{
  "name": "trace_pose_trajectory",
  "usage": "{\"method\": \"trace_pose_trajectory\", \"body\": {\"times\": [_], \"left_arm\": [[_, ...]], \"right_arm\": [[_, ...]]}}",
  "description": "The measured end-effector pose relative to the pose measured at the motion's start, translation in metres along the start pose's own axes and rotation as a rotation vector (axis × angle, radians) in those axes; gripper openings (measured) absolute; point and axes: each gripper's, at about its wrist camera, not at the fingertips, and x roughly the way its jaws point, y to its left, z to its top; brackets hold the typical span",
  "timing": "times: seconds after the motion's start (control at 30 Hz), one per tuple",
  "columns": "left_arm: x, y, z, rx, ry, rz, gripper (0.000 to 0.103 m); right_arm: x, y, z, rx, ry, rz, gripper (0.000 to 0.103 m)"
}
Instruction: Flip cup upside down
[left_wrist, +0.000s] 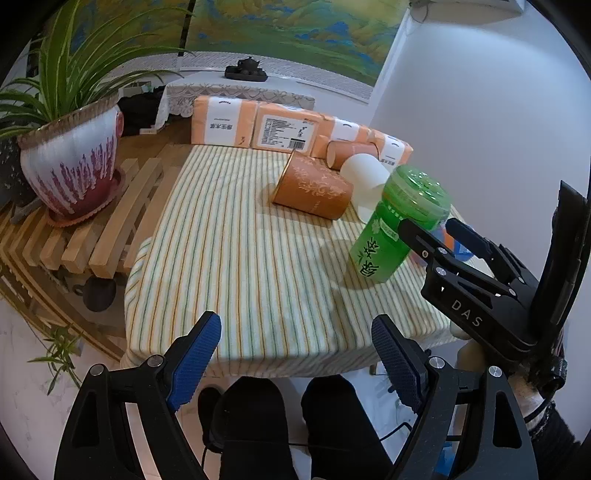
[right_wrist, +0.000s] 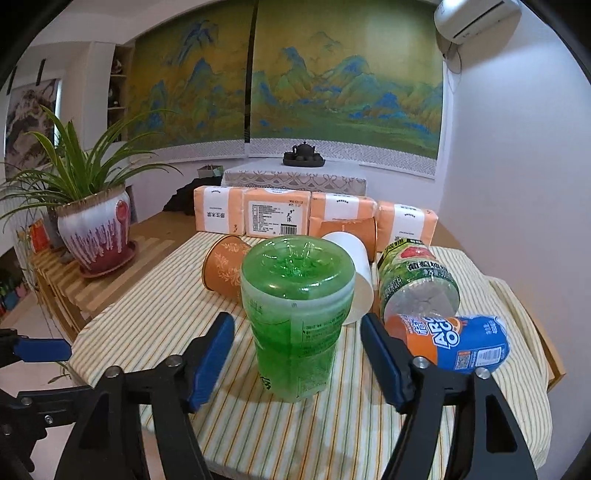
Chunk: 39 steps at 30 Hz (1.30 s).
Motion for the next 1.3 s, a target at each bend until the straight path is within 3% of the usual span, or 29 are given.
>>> {"method": "trace_pose_trajectory", "body": {"times": [0.27,0.5,0.97,1.07,1.3], "left_arm": [[-0.002,-0.012,0.002,0.039,-0.046,0.033,0.086],[-0.002,-0.030,0.004,0.092,-0.124,0.073,0.092],[-0.038,-0.064,0.003,0.146,-0.406,0.198,0.095],[-0.044,-0.068,0.002,0.156,-0.442,0.230,0.102],[-0.053,-0.065,-0.003,0.149,-0.461,0.247,0.102]], "right_arm": [[-0.018,-0.014,-0.006,0.064,0.016,-0.001,0.075],[-0.043,-0.024,-0.011,0.110,0.023,-0.027,0.079],[-0.095,-0.027,-0.009,0.094,-0.090,-0.151,0.087],[-0.101,-0.025,-0.008,0.093,-0.109,-0.156,0.090],[-0.108,-0.026,-0.011,0.116,-0.127,-0.151,0.094]]}}
